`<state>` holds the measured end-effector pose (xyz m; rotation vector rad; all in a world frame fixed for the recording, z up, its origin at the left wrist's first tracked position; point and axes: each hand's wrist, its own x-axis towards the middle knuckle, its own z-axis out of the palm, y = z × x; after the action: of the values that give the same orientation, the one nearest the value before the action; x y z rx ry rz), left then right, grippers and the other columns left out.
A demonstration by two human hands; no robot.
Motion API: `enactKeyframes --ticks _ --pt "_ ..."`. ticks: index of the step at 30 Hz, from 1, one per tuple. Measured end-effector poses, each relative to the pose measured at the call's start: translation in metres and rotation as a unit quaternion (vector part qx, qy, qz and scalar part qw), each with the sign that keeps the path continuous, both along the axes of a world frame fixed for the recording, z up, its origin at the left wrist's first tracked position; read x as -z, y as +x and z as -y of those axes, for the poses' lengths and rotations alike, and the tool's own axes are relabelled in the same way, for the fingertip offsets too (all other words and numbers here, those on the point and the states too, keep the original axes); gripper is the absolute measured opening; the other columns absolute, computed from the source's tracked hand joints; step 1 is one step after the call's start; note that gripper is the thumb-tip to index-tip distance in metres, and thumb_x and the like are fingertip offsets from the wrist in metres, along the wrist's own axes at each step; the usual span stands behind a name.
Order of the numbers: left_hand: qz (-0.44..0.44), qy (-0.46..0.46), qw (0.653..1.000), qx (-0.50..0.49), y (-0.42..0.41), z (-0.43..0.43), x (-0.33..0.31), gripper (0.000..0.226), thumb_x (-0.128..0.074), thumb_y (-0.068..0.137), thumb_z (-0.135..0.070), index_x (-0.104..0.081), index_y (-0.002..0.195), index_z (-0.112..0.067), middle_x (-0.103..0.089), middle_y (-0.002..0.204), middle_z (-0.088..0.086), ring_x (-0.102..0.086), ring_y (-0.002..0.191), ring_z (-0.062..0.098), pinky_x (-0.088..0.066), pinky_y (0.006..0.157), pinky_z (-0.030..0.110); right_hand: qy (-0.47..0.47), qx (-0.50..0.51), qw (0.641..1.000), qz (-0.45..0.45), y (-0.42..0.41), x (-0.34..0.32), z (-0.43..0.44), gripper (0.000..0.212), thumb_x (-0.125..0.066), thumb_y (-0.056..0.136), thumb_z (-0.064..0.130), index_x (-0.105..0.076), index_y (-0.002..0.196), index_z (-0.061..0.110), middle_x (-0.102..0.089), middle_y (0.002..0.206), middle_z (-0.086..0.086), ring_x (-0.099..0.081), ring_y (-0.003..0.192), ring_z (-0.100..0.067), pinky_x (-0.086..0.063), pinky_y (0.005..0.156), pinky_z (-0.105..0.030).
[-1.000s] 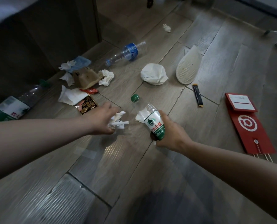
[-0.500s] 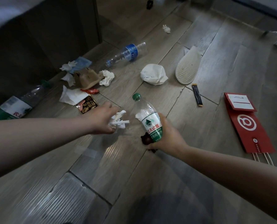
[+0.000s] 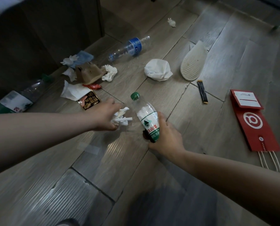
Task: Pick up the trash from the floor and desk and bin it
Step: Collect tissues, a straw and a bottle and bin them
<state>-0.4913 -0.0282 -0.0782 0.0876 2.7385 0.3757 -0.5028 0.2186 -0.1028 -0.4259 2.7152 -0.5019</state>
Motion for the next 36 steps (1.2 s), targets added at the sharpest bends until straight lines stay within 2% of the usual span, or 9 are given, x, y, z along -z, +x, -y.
enactKeyframes --ticks 6,10,16,20,23,26,30,34,36 --pt "0.004 0.001 1.000 0.005 0.001 -0.001 -0.002 0.068 -0.072 0.074 -0.038 -0.040 0.133 -0.021 -0.041 0.121 0.005 -0.049 0.098 0.020 -0.038 0.074 0.026 -0.020 0.011 0.999 0.042 -0.009 -0.003 -0.002 0.115 -0.082 0.060 0.040 -0.008 0.148 0.038 -0.056 0.116 0.001 -0.056 0.099 -0.017 -0.052 0.085 -0.037" --pt "0.001 0.017 1.000 -0.010 0.002 -0.001 -0.005 0.065 -0.073 0.072 -0.035 -0.044 0.128 -0.019 -0.041 0.117 0.004 -0.046 0.093 0.017 -0.036 0.072 0.026 -0.091 0.039 0.992 0.082 -0.014 -0.015 -0.010 0.108 -0.085 0.056 0.031 -0.020 0.142 0.043 -0.057 0.114 0.011 -0.060 0.096 -0.011 -0.057 0.081 -0.036" --pt "-0.005 0.061 0.996 -0.059 0.005 -0.005 -0.022 0.067 -0.073 0.075 -0.035 -0.043 0.133 -0.020 -0.042 0.121 0.002 -0.050 0.104 0.019 -0.037 0.077 0.024 -0.173 0.047 0.978 0.102 -0.022 -0.053 -0.022 0.100 -0.080 0.055 0.032 -0.025 0.138 0.044 -0.061 0.104 0.013 -0.064 0.089 -0.011 -0.059 0.074 -0.039" --pt "-0.014 0.095 0.992 -0.086 -0.003 -0.010 -0.037 0.062 -0.075 0.071 -0.041 -0.049 0.123 -0.019 -0.040 0.108 -0.003 -0.048 0.096 0.016 -0.038 0.075 0.026 -0.229 0.054 0.965 0.112 -0.034 -0.084 -0.027 0.097 -0.082 0.061 0.024 -0.026 0.137 0.047 -0.062 0.105 0.016 -0.064 0.091 -0.005 -0.059 0.074 -0.030" --pt "-0.041 0.123 0.981 -0.144 -0.018 -0.017 -0.042 0.061 -0.072 0.064 -0.057 -0.051 0.108 -0.021 -0.048 0.103 0.000 -0.048 0.089 0.015 -0.032 0.066 0.025 -0.279 0.091 0.948 0.120 -0.048 -0.097 -0.030 0.090 -0.082 0.064 0.017 -0.033 0.134 0.047 -0.062 0.103 0.016 -0.063 0.090 0.002 -0.055 0.068 -0.018" --pt "-0.053 0.158 0.965 -0.204 -0.031 -0.027 -0.043 0.063 -0.054 0.050 -0.072 -0.048 0.092 -0.026 -0.050 0.094 -0.001 -0.049 0.081 0.013 -0.031 0.059 0.015 -0.303 0.147 0.934 0.120 -0.063 -0.098 -0.031 0.084 -0.083 0.063 0.018 -0.038 0.128 0.047 -0.062 0.099 0.018 -0.064 0.088 0.000 -0.056 0.071 -0.023" --pt "-0.030 0.194 0.943 -0.270 -0.027 -0.036 -0.046 0.060 -0.057 0.052 -0.068 -0.054 0.095 -0.027 -0.059 0.097 -0.003 -0.057 0.086 0.012 -0.045 0.070 0.029 -0.318 0.227 0.909 0.147 -0.073 -0.108 -0.033 0.093 -0.084 0.058 0.018 -0.037 0.132 0.046 -0.064 0.099 0.017 -0.067 0.087 -0.005 -0.058 0.073 -0.028" --pt "0.026 0.225 0.923 -0.310 -0.009 -0.051 -0.091 0.063 -0.058 0.050 -0.063 -0.055 0.102 -0.028 -0.061 0.103 -0.003 -0.057 0.094 0.013 -0.042 0.075 0.028 -0.347 0.304 0.869 0.182 -0.054 -0.139 -0.039 0.090 -0.083 0.054 0.012 -0.043 0.131 0.035 -0.067 0.101 0.001 -0.069 0.086 -0.022 -0.060 0.068 -0.042" --pt "0.046 0.242 0.912 -0.328 0.001 -0.058 -0.129 0.058 -0.061 0.053 -0.062 -0.054 0.101 -0.029 -0.060 0.103 -0.004 -0.058 0.095 0.013 -0.042 0.073 0.026 -0.353 0.346 0.848 0.191 -0.042 -0.175 -0.041 0.088 -0.082 0.059 0.006 -0.041 0.134 0.030 -0.066 0.102 -0.002 -0.070 0.083 -0.016 -0.060 0.065 -0.036"
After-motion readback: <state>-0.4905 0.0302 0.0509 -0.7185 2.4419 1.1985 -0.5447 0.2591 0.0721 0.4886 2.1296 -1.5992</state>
